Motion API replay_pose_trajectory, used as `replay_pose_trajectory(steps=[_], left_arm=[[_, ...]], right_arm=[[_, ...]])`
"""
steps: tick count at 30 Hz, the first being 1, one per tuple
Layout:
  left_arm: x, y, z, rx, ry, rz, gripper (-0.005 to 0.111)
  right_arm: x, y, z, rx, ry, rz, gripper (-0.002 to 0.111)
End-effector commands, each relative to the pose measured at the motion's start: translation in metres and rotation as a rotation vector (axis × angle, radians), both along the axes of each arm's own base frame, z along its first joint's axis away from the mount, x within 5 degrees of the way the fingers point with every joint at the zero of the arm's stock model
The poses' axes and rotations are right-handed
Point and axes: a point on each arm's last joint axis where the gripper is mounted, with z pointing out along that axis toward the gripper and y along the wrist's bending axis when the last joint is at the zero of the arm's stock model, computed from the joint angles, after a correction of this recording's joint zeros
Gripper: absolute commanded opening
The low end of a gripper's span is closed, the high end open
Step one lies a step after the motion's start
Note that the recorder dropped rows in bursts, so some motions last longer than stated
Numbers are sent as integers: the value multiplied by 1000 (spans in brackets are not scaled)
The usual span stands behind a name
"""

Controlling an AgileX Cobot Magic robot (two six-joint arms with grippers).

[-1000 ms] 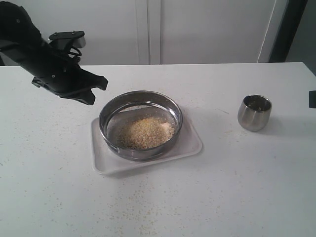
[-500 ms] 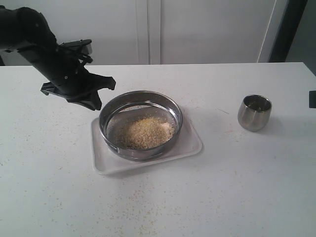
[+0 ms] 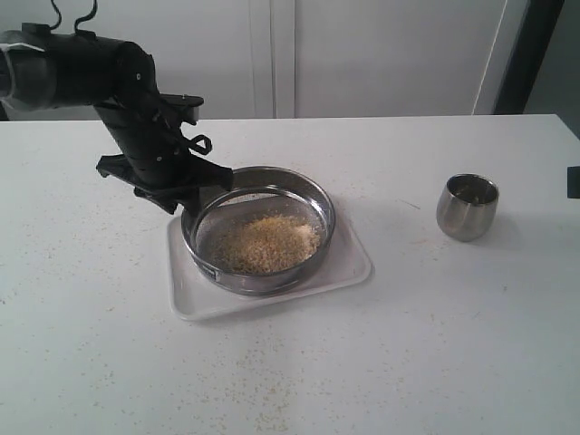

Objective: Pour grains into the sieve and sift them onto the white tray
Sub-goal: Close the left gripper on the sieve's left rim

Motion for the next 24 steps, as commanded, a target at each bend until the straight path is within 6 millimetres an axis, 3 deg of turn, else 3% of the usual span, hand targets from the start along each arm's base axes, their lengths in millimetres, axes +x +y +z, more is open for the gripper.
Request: replay_pose_trajectory(steps=[1,24], left_arm=[[3,-3,-11,-1,15,14,40],[12,-9,-47,-16,51,40,40]], right_arm=[[-1,-1,0,5,-8,-6,0],[-1,-1,0,-1,-8,-2,0]])
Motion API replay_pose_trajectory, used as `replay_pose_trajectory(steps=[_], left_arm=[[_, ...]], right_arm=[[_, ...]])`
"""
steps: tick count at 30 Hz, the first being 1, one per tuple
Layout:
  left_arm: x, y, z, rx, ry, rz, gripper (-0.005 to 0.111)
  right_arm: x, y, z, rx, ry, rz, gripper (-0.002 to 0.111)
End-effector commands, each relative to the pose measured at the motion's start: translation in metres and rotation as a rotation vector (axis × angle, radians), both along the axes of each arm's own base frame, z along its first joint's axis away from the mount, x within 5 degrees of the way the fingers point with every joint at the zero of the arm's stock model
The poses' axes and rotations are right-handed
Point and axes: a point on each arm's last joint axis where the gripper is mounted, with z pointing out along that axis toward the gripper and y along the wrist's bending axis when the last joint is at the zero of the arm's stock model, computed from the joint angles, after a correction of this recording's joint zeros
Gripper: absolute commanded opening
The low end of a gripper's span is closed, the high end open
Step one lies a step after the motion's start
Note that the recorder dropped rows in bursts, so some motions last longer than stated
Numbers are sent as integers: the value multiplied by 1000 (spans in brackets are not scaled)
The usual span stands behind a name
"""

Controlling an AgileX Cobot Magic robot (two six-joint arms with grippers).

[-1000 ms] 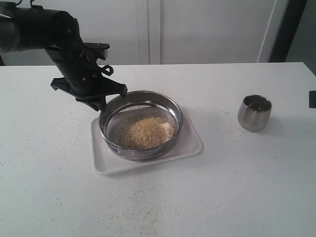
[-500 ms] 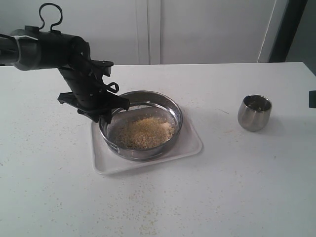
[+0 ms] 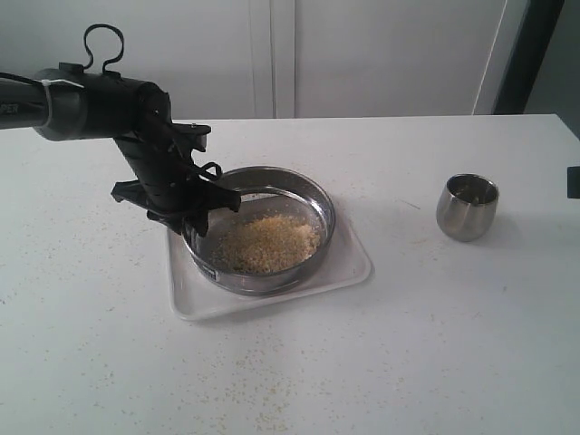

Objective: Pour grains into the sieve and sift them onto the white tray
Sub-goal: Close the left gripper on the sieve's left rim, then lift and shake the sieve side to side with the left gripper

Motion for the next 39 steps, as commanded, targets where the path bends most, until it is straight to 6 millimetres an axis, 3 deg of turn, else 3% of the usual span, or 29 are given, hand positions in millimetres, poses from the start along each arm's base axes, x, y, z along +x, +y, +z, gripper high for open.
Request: replay_pose_trajectory(steps=[1,5,13,21,39], left_arm=[[-1,-2,-4,-10,25,15,40],[0,-2,-4,-13,25,16,35],[0,-2,-4,-13,25,16,0],[-1,-2,-3,-14,23,16,0],[-6,2,30,-33,-22,10,0]], right_arm=[[-1,-1,0,-1,-8,-2,0],[-1,-1,0,-1,-8,-2,0],[-1,-1,0,-1,-8,-2,0],[-1,-1,0,-1,-8,-2,0],[-1,-1,0,-1,-8,-2,0]])
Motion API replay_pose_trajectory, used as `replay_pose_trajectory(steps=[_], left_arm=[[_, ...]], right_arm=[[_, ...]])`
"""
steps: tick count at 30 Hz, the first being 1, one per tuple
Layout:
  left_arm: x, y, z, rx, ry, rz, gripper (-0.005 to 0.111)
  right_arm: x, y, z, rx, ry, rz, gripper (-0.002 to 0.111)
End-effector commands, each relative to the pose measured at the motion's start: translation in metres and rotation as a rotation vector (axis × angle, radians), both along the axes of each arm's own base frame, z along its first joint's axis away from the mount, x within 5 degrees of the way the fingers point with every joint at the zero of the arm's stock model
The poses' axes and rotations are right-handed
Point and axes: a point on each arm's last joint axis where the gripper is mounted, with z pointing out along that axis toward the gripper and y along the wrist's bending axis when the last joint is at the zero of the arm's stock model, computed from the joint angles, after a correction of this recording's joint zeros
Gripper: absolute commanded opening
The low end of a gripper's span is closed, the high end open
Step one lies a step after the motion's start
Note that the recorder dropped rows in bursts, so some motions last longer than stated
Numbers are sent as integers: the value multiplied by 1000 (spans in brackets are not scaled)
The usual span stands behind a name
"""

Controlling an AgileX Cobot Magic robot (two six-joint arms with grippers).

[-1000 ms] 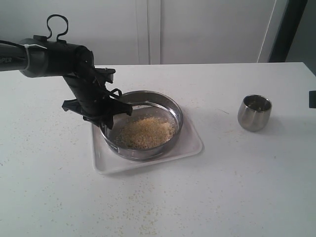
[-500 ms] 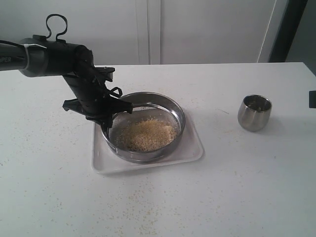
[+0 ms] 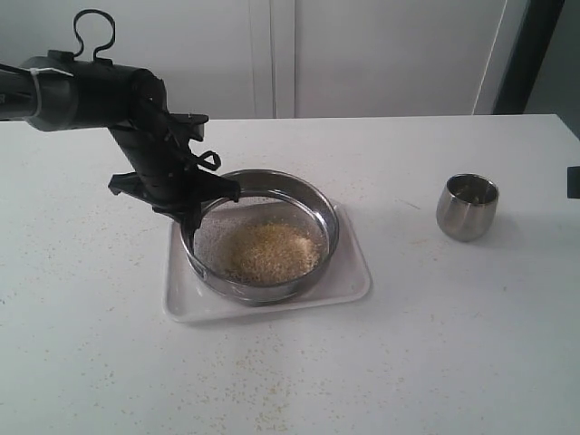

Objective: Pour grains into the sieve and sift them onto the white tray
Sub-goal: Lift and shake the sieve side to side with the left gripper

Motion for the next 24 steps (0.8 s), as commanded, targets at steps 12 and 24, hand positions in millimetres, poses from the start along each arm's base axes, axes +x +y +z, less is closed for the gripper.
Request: replay_pose_trajectory(steps=[12,24], left_arm=[[-3,2,16,-17,-12,0,0],[-6,1,28,-47,-30,-10,0]], right_arm=[[-1,-1,0,-1,-8,-2,0],[-1,-1,0,-1,-8,-2,0]])
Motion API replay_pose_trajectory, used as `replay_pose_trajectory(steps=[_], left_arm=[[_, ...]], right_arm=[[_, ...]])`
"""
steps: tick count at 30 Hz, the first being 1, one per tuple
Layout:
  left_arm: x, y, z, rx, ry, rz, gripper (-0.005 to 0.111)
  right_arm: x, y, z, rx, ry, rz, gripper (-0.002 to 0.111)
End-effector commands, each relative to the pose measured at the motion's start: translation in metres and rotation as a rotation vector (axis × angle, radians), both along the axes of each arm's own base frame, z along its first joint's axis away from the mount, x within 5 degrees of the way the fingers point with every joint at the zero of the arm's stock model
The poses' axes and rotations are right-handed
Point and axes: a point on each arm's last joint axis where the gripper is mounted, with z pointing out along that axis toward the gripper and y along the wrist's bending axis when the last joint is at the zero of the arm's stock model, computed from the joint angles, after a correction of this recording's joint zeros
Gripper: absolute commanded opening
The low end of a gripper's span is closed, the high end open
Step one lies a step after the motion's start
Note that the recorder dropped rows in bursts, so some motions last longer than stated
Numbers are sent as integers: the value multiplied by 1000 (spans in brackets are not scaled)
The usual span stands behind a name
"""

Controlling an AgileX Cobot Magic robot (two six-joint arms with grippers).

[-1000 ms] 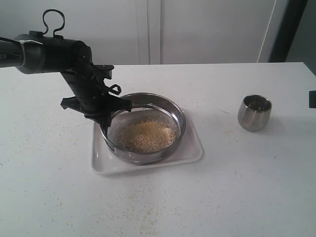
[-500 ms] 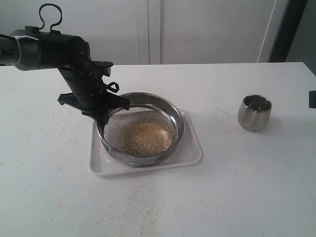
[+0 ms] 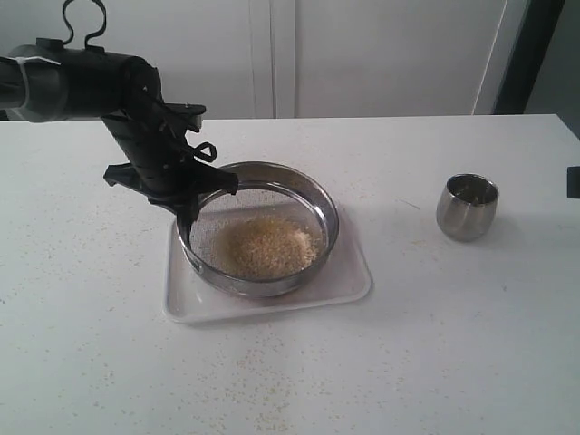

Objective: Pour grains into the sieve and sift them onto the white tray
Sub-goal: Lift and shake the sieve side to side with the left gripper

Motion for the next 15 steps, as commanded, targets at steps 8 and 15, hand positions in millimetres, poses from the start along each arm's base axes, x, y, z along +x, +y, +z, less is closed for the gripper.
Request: replay_pose_trajectory(steps=[8,15], left_arm=[[-1,5,14,-136,46,4,0],[6,30,14,-157,90,37,0]], right_arm=[[-1,-1,0,-1,-8,-2,0],[-1,-1,0,-1,-8,-2,0]])
